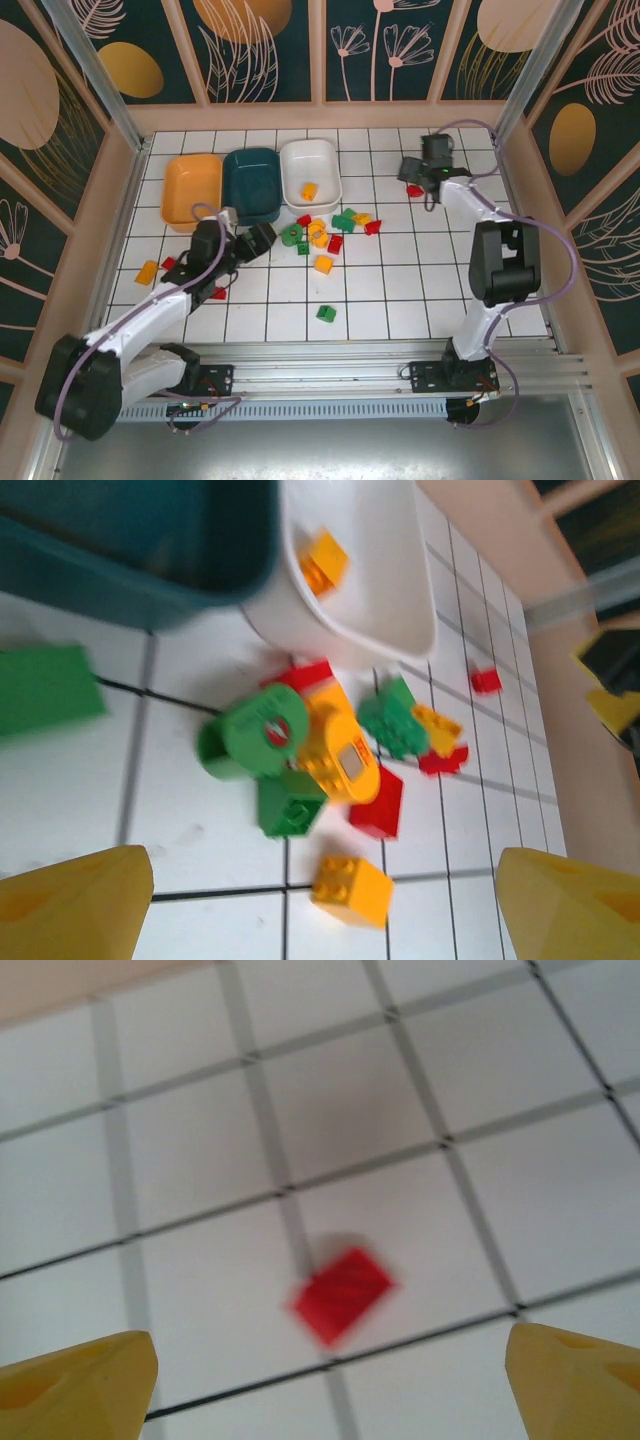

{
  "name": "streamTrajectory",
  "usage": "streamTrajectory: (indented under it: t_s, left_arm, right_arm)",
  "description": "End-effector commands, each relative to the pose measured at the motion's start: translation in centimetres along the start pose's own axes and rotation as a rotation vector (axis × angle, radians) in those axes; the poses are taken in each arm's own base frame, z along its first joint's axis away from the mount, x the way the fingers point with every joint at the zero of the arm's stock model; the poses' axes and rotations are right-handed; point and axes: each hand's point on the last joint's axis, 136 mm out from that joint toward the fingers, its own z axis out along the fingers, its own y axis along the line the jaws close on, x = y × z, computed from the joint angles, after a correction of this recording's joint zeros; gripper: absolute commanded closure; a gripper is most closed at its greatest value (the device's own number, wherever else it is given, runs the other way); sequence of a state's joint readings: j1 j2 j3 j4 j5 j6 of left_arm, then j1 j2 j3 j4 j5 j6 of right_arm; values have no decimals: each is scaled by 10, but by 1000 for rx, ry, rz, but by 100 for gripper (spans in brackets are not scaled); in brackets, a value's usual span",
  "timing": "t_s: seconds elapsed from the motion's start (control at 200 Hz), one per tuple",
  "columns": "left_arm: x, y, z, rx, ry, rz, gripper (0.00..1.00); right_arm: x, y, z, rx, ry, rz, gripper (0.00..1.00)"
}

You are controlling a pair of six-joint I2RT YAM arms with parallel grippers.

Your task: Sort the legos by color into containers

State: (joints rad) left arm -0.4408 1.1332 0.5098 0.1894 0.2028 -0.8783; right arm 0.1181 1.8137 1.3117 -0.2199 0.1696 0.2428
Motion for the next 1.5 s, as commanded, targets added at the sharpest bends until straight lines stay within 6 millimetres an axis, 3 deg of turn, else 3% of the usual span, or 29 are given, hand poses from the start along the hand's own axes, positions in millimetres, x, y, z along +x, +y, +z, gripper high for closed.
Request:
streamTrajectory:
  t_s: [0.0, 0.12, 0.34, 0.51, 0.731, 0.941, 1.051, 1.491]
  left_arm:
    - [5, -46, 19, 140, 32, 46, 12]
    - [15, -57, 35, 152, 77, 55, 12]
    - [14, -55, 44, 125, 94, 49, 11]
    - [11, -48, 42, 89, 68, 58, 9]
    - [12, -41, 37, 67, 55, 52, 9]
    - [11, -32, 19, 41, 17, 42, 9]
    - [9, -28, 7, 21, -10, 40, 9]
    - [-9, -9, -36, -71, -156, 52, 5]
  right_arm:
    - [17, 0, 17, -74, 62, 29, 9]
    - [27, 1, 38, -110, 132, 29, 10]
    - [42, 8, 74, -127, 206, 39, 12]
    - [57, 13, 87, -145, 249, 43, 24]
    - [57, 15, 88, -136, 237, 33, 36]
    - [55, 12, 90, -117, 212, 35, 56]
    - [50, 12, 88, -116, 188, 46, 61]
    - [37, 37, 52, -152, 87, 7, 64]
